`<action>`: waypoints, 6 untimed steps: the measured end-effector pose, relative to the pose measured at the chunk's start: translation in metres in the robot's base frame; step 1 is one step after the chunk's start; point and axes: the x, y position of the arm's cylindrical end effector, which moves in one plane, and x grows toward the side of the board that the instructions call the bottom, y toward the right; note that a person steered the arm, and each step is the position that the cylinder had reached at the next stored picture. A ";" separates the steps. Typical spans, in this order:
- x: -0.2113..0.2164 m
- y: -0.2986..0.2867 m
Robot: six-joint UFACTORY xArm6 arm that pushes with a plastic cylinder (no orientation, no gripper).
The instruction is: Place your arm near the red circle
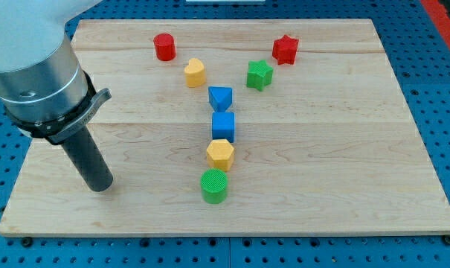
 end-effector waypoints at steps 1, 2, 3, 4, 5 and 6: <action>-0.003 0.003; -0.030 0.003; -0.067 0.010; -0.112 0.023; -0.162 0.034; -0.207 0.052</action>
